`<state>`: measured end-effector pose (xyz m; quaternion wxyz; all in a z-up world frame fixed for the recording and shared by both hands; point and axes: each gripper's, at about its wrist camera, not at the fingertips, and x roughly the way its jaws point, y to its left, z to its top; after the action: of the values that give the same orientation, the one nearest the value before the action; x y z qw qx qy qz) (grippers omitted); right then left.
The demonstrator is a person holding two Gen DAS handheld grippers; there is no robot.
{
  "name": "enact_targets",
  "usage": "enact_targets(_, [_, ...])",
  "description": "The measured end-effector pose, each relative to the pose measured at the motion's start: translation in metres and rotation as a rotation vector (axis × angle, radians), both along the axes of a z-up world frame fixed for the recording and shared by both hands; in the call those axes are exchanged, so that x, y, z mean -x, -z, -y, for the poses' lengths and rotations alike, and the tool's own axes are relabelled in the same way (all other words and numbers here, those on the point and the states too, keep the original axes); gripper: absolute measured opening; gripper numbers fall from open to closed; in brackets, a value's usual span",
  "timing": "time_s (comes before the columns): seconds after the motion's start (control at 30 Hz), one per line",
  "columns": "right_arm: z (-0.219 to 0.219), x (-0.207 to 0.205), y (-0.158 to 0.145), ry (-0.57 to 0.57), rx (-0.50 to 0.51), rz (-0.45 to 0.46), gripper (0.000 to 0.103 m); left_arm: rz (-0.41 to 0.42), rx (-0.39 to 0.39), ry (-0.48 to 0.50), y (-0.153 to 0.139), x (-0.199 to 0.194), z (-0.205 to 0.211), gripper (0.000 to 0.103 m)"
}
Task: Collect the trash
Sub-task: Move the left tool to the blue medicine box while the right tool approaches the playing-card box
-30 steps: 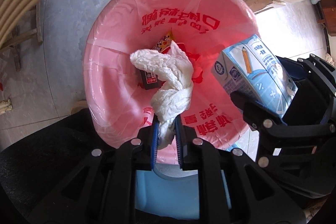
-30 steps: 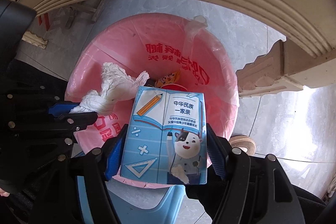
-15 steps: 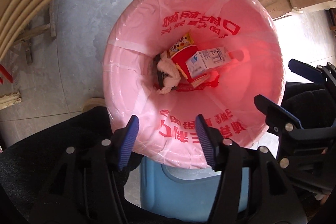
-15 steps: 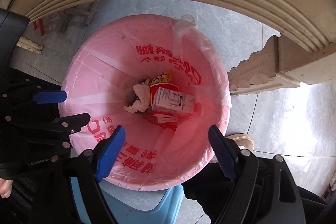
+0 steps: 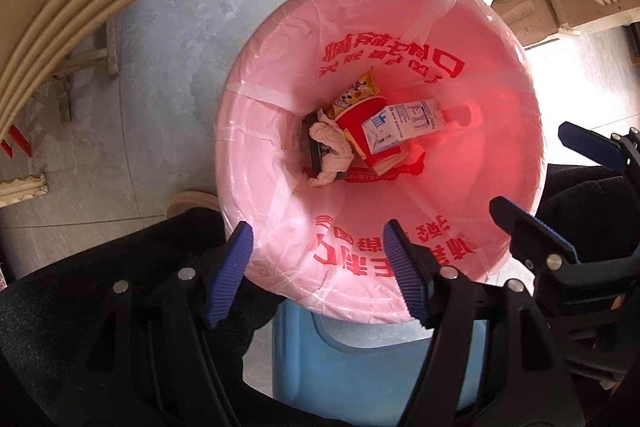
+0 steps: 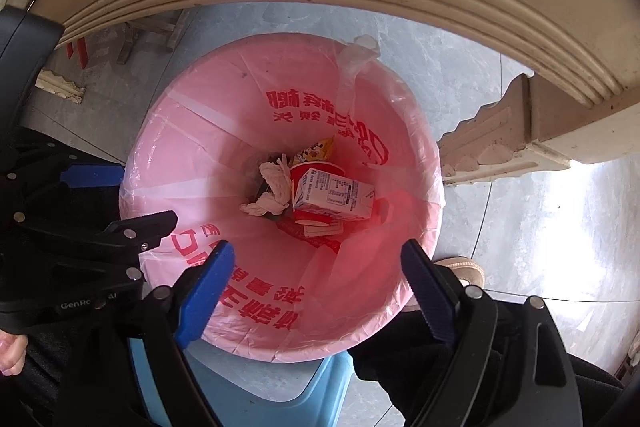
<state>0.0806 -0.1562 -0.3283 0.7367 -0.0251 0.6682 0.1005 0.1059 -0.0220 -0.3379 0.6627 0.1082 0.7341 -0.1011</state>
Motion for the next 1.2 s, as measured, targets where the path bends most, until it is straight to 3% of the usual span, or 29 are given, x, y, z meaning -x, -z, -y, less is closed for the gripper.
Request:
enact_targets(0.27, [0.001,0.014,-0.033,0.003,0.006,0.091,0.085,0.087,0.025,0.001,-0.028,0.012,-0.005,0.073])
enact_targets(0.47, [0.006,0.039,-0.098,0.045,-0.068,0.208,0.089,0.178,0.069,-0.019,-0.087,0.032,-0.016,0.075])
enact_targets(0.57, [0.01,0.049,-0.149,0.067,-0.124,0.307,0.096,0.23,0.102,-0.038,-0.132,0.039,-0.027,0.078])
enact_targets(0.67, [0.013,0.055,-0.211,0.076,-0.11,0.44,0.096,0.291,0.09,-0.071,-0.184,0.035,-0.036,0.081])
enact_targets(0.77, [0.014,0.057,-0.27,0.073,-0.121,0.546,0.096,0.407,0.116,-0.095,-0.248,0.029,-0.047,0.082])
enact_targets(0.83, [0.015,0.056,-0.302,0.068,-0.132,0.602,0.096,0.498,0.146,-0.104,-0.296,0.025,-0.053,0.09])
enact_targets(0.93, [0.01,0.051,-0.347,0.056,-0.147,0.669,0.096,0.625,0.152,-0.115,-0.354,0.022,-0.058,0.092])
enact_targets(1.07, [0.008,0.042,-0.393,0.057,-0.173,0.732,0.096,0.702,0.172,-0.12,-0.402,0.01,-0.06,0.095])
enact_targets(1.2, [0.007,0.034,-0.425,0.065,-0.18,0.792,0.096,0.725,0.191,-0.097,-0.428,-0.002,-0.052,0.095])
